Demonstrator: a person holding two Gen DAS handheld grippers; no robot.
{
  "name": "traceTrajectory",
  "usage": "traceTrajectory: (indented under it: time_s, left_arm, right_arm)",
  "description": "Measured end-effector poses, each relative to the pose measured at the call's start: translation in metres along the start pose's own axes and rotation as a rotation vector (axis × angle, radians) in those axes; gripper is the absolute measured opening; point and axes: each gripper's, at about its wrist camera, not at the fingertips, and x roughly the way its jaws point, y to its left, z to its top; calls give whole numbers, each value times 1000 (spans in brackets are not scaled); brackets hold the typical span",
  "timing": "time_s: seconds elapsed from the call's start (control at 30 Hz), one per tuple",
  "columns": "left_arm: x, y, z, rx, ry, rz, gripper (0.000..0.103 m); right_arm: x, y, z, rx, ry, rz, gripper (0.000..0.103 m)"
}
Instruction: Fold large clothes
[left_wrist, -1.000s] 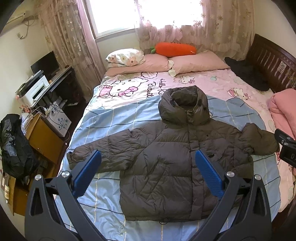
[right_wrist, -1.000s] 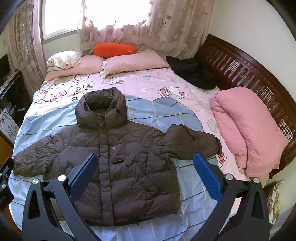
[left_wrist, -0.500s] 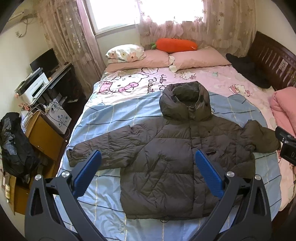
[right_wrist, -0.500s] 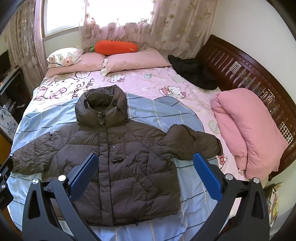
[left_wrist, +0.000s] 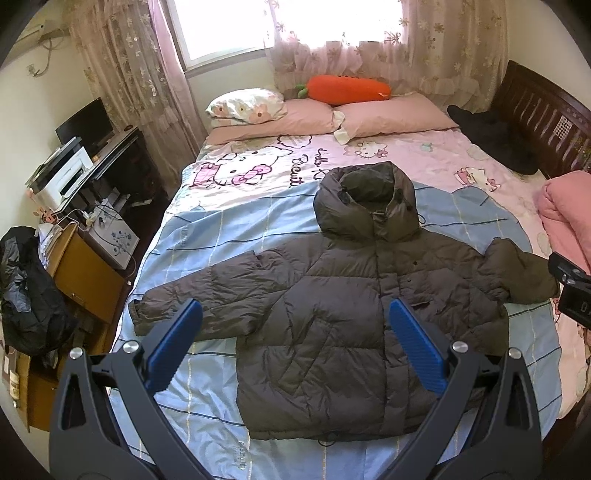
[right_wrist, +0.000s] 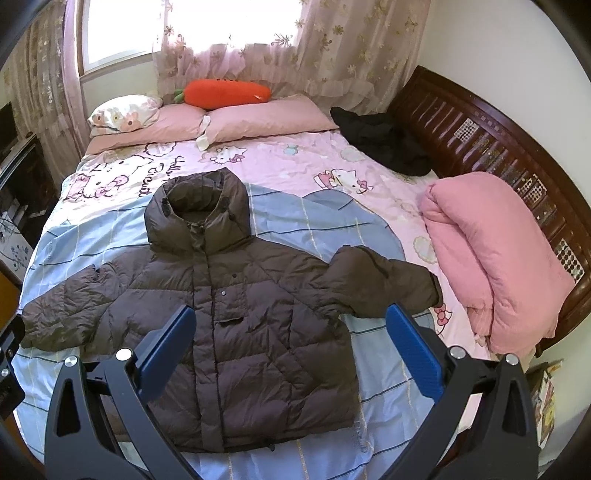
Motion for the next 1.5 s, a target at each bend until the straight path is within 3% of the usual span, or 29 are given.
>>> traceTrajectory:
  time_s: [1.0, 1.13, 1.2, 1.37, 1.43, 1.5]
  left_arm:
    - [26, -15, 6, -11, 13, -29, 101]
    - [64, -22, -3, -17, 122, -85, 101]
    - [95, -27, -18, -26, 180, -112, 101]
    - [180, -40, -49, -13, 243, -120, 101]
    - [219, -38, -41, -68, 259, -140, 101]
    - [264, -28, -16, -194, 254, -236, 101]
  right_arm:
    - [22, -6, 6, 10, 3, -8, 102]
    - [58, -4, -3, 21, 73, -14, 102]
    - [95, 0, -15, 17, 172, -8, 102]
    - [173, 13, -40, -7, 306, -30, 102]
    - [204, 24, -35, -36, 312, -14, 102]
    - [228, 32, -19, -42, 271, -13, 102]
